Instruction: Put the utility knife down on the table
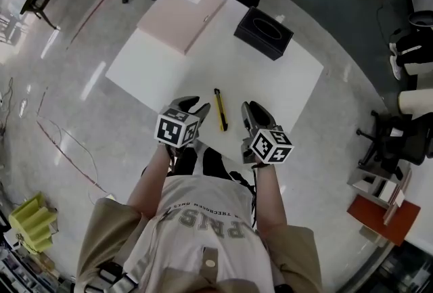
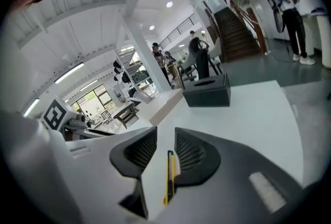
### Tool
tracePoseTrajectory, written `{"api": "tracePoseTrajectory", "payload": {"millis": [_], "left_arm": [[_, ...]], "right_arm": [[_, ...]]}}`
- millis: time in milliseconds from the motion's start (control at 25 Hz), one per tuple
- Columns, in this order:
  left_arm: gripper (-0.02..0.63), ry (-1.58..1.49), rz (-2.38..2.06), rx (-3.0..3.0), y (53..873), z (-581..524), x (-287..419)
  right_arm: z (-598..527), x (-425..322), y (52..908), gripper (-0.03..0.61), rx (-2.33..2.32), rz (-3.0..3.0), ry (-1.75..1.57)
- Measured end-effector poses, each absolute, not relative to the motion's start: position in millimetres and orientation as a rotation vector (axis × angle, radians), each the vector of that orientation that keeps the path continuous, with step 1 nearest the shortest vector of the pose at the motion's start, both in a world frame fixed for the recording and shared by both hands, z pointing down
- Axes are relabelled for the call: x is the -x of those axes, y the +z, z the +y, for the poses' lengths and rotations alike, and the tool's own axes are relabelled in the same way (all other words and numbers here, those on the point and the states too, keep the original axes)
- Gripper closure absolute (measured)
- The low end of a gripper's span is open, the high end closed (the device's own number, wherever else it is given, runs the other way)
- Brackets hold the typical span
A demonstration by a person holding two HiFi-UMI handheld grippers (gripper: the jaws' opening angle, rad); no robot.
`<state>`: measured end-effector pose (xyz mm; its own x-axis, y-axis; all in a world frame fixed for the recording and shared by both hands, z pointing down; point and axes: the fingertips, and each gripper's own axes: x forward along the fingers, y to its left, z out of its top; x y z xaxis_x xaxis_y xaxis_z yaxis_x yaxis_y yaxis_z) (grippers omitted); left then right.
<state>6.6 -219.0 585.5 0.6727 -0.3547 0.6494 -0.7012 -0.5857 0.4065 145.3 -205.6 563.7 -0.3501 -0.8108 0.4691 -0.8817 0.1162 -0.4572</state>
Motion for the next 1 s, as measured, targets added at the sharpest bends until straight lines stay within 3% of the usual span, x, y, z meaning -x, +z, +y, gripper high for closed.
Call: {"api": "tracePoseTrajectory", "payload": {"millis": [280, 560, 1000], "left_arm": [[0.474, 0.480, -0.941, -2.477, 500.8, -218.6, 5.2], [0.508, 0.303, -1.097, -2.628, 436.3, -215.7, 22.3], [0.601, 0.102, -1.318, -2.804, 369.7, -200.6, 40.9]], "right_arm": [[-176.6, -146.3, 479.5, 0.483, -1.942, -2.277, 0.470], [-150.7, -138.7, 404.0, 0.503, -2.101, -2.266, 0.110], [-125.9, -136.3, 358.1, 0.537, -2.183, -2.185, -0.141]]}}
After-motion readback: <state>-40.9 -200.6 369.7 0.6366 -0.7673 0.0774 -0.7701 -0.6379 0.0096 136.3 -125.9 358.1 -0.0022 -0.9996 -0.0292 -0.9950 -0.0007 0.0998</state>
